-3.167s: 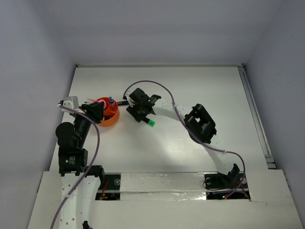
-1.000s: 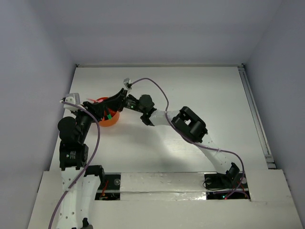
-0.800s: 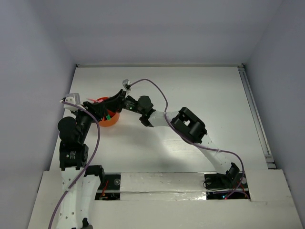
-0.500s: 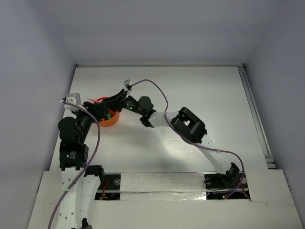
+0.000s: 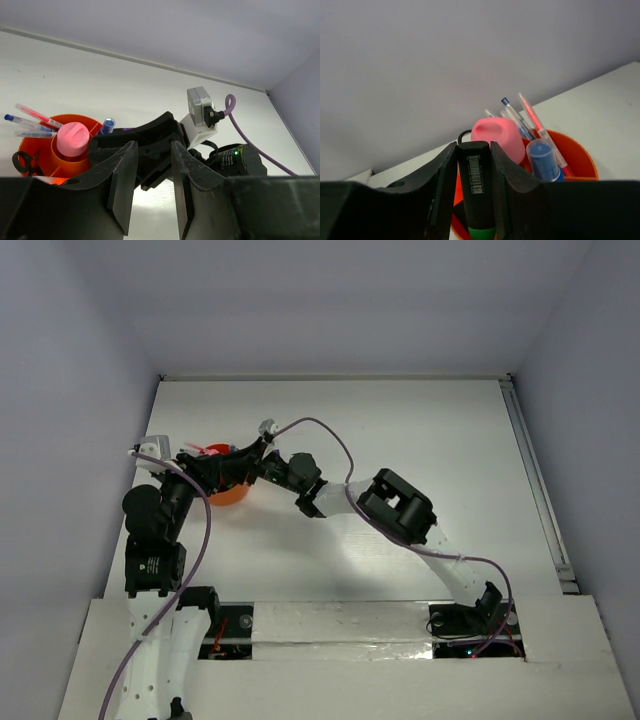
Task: Sort the stationery into containers
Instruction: Place the pen in the storage box, then move the pen to the center of the board.
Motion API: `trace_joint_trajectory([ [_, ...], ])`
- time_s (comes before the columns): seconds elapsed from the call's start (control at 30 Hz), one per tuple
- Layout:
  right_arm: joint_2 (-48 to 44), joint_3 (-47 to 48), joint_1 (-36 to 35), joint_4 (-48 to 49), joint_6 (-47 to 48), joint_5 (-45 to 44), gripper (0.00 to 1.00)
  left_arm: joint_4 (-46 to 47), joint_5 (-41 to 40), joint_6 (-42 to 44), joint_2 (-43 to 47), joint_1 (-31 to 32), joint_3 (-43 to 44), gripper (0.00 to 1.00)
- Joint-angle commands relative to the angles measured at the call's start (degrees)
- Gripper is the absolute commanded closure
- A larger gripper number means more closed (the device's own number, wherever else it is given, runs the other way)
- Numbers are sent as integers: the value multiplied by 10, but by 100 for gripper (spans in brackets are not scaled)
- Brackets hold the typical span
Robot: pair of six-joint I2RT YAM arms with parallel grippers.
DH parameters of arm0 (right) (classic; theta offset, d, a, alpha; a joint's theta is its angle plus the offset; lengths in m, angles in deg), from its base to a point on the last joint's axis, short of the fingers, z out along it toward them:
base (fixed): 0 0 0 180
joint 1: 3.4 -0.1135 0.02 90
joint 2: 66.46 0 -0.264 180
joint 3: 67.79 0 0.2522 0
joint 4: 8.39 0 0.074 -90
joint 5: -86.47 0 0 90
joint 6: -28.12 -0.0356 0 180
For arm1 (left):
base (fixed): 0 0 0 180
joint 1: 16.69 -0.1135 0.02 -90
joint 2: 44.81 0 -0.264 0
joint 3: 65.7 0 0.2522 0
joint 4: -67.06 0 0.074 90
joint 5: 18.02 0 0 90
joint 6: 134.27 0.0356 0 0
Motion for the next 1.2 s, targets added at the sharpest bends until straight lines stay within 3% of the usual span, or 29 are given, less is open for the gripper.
trace_joint_trajectory([
  [0.0, -55, -29, -18, 26, 43, 2, 61, 22, 4, 7, -1, 4, 22, 70],
  [0.27, -143, -140, -18, 37, 77, 21, 39, 23, 9, 3, 5, 4, 18, 70],
  [0.43, -222, -217, -7, 4, 89, 45, 32, 24, 2, 3, 4, 4, 20, 70],
  [0.5, -248, -253, 16, 3, 75, 56, 43, 25, 9, 3, 7, 4, 18, 70],
  [0.53, -260, -259, 30, -18, 52, 76, 66, 24, 7, 3, 11, 4, 17, 70],
  [0.6, -264, -260, 77, -63, 27, 96, 87, 23, 3, 4, 9, 4, 18, 70],
  [0.63, -263, -244, 94, -133, 7, 109, 94, 23, 2, 3, 6, 4, 18, 70],
  [0.67, -262, -233, 110, -168, 3, 136, 100, 24, 6, 3, 5, 4, 18, 70],
  [0.77, -248, -173, 165, -334, 45, 182, 100, 23, 7, 4, 12, 4, 17, 70],
  [0.8, -241, -143, 176, -400, 69, 184, 99, 22, 5, 4, 12, 4, 17, 70],
  [0.83, -219, -109, 183, -535, 127, 178, 97, 22, 4, 4, 8, 4, 19, 70],
  [0.9, -183, 19, 190, -673, 197, 141, 85, 23, 7, 4, 4, 9, 19, 70],
  [0.93, -147, 92, 190, -772, 236, 119, 73, 25, 12, 3, 6, 9, 18, 70],
  [1.17, -48, 257, 190, -938, 325, 88, 32, 25, 13, 3, 1, 9, 18, 70],
])
